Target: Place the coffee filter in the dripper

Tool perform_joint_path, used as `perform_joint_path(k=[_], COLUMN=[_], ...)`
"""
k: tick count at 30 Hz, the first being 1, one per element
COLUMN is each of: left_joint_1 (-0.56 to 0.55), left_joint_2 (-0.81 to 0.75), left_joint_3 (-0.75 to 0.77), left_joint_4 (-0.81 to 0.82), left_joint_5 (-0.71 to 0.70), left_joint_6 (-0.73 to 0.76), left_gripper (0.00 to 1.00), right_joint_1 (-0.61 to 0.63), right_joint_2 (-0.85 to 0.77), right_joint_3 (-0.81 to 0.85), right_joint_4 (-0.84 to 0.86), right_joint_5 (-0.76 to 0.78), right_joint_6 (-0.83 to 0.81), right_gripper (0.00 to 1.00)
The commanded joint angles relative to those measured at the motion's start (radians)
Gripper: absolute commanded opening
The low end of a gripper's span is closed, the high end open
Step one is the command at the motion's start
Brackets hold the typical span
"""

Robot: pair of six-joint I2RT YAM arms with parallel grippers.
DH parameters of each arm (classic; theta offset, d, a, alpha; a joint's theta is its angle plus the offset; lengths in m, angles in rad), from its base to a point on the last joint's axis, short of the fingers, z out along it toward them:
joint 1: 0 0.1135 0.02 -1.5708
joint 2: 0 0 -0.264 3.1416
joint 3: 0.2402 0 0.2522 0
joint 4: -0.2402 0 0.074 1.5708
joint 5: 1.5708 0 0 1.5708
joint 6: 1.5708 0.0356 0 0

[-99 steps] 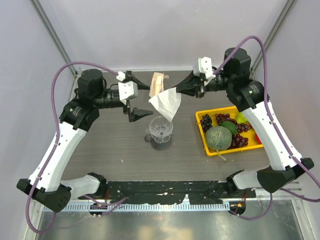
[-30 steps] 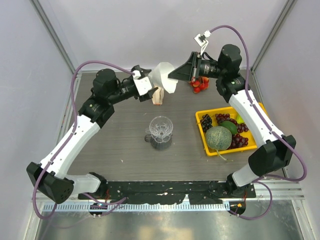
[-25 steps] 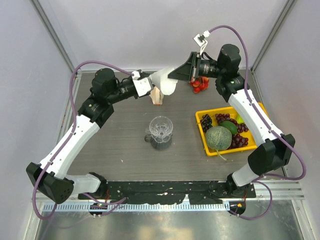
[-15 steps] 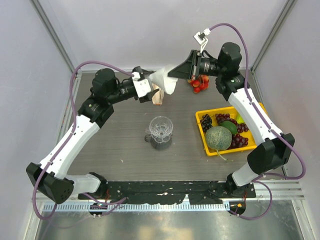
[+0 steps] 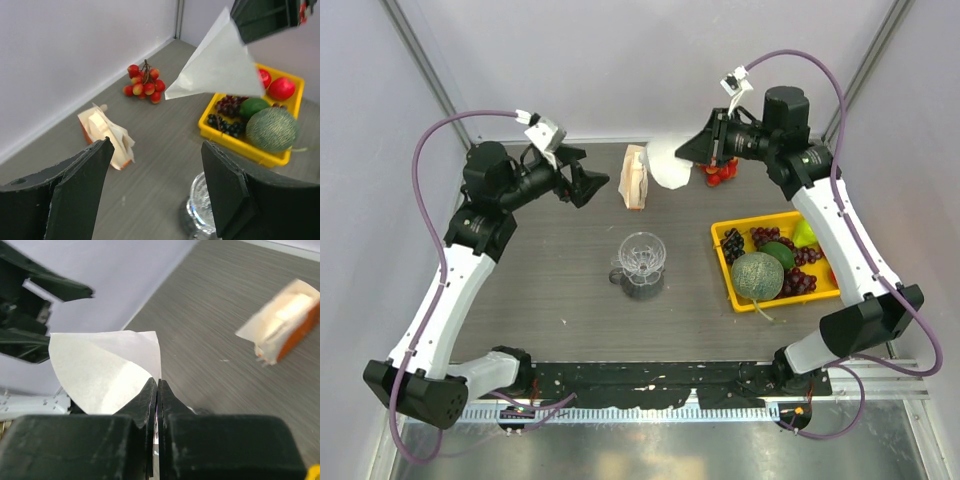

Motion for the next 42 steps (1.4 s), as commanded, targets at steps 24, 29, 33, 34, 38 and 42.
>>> perform_joint_path(k=[24, 29, 33, 34, 38, 42], left_joint_1=[-0.279, -0.31, -0.336, -0.336, -0.338, -0.339], left_joint_2=[0.22, 0.236, 0.262, 0.266, 0.288, 0.315], left_joint_3=[0.348, 0.315, 0.325, 0.32, 0.314, 0.317], left_joint_4=[-0.064, 0.035, 0.037, 0.034, 0.036, 0.069], left_joint_5=[-0.728, -0.772, -0.855, -0.883, -0.927, -0.917], left_joint_6=[-0.435, -0.473, -0.468, -0.478, -0.488, -0.49], left_gripper=[0.75, 0.77, 0.77, 0.77, 0.79, 0.79], right_joint_1=[0.307, 0.353, 0.382, 0.389, 0.399, 0.408], right_joint_2=[-0.111, -0.088, -0.071, -0.071, -0.062, -0.048], right_joint_3=[-0.078, -0.052, -0.021, -0.019, -0.006, 0.008], right_joint_4=[0.172, 0.173, 0.17, 0.173, 0.166, 0.152], right_joint_5=[1.0, 1.114, 1.169, 1.175, 1.165, 1.146], right_joint_6=[0.076, 0.114, 0.149, 0.155, 0.209, 0.25], right_gripper=[0.05, 0.05, 0.05, 0.05, 0.05, 0.05])
